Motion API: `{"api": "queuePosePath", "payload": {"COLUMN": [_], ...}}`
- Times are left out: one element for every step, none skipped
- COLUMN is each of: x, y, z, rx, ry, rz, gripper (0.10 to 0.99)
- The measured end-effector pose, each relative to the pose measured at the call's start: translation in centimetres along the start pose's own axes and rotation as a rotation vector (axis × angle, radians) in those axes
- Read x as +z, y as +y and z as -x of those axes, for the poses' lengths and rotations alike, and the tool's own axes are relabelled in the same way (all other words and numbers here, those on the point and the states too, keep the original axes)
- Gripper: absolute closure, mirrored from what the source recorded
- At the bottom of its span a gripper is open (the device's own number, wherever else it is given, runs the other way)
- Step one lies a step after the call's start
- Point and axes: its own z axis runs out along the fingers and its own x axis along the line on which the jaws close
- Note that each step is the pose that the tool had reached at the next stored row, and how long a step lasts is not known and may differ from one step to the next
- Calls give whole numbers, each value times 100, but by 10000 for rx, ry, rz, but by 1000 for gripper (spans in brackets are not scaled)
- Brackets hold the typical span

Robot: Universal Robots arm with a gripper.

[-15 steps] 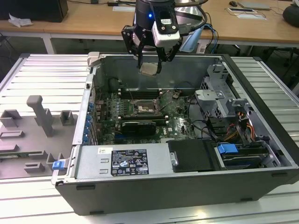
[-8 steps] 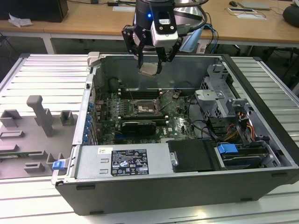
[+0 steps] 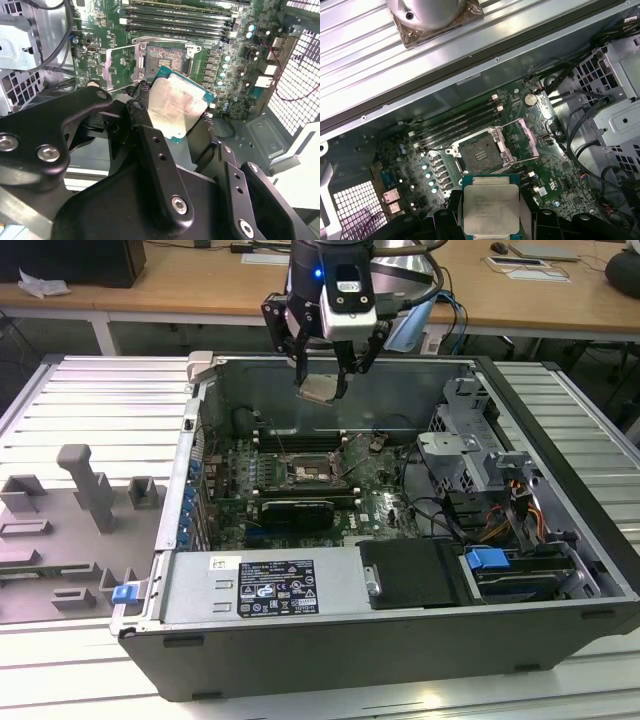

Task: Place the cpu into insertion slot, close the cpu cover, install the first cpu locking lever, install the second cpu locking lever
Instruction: 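Place the cpu into insertion slot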

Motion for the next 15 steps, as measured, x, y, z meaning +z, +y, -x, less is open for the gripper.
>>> {"api": "queuePosePath", "payload": {"x": [0,0,1,1,1,1,2,2,2,2,2,3,3,3,4], "y": [0,0,0,0,0,0,0,0,0,0,0,0,0,0,0], "z": [0,0,0,0,0,0,0,0,0,0,0,0,0,0,0], "rx": [36,72,118,150,224,278,312,357,395,428,463,522,571,611,687], "ry": [-3,-6,-10,-14,-20,-25,-28,-32,-35,-38,-41,-47,-51,-55,-61], "rz": [1,2,2,3,5,6,6,8,8,8,10,11,12,12,14], "gripper": [545,545,545,545,545,545,545,545,545,545,545,545,545,545,545]}}
